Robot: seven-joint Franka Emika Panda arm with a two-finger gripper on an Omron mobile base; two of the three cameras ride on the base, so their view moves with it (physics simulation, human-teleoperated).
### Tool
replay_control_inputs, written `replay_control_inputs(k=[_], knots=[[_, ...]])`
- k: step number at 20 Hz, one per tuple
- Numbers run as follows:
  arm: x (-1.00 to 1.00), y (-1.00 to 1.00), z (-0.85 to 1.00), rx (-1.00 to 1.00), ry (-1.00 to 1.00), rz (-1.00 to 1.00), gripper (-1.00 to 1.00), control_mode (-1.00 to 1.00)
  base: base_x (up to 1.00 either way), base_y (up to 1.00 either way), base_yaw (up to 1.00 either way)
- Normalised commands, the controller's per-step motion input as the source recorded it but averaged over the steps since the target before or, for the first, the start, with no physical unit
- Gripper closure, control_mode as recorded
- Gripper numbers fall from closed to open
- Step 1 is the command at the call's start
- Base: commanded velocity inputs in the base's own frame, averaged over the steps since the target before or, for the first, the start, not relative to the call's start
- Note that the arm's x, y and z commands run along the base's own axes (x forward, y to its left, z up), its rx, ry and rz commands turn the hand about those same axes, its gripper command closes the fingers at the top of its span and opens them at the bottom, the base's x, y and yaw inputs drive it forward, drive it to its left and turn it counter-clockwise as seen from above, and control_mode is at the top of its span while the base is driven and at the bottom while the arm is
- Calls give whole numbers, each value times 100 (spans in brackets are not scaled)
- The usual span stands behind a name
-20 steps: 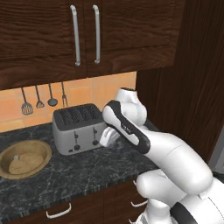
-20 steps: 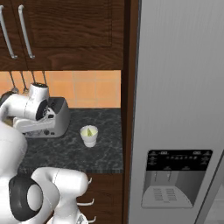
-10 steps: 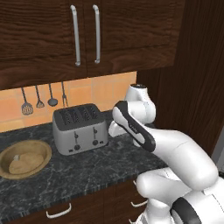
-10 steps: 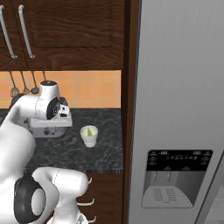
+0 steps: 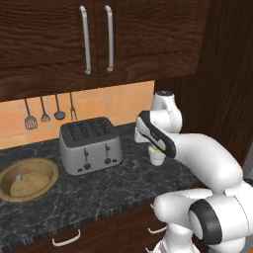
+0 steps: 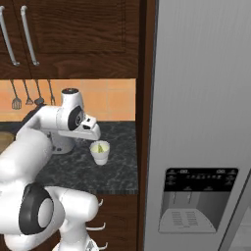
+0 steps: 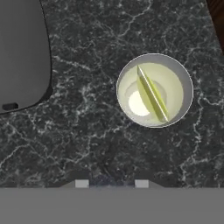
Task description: Grab a lemon wedge from the fridge and one ice cube from the ice bowl, and put them in the glass of lemonade.
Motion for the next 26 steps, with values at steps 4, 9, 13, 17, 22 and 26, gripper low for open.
replay_control_inputs(k=[4, 9, 13, 17, 22, 26], knots=[[74, -19, -20, 0, 0, -2, 100, -100, 0, 0, 0], [42, -29, -34, 0, 0, 0, 100, -100, 0, 0, 0], [16, -36, -31, 0, 0, 0, 100, -100, 0, 0, 0], [0, -5, -1, 0, 0, 0, 100, -100, 0, 0, 0], [13, 0, -12, 0, 0, 0, 100, -100, 0, 0, 0], [28, 0, -21, 0, -2, 0, 100, -100, 0, 0, 0]])
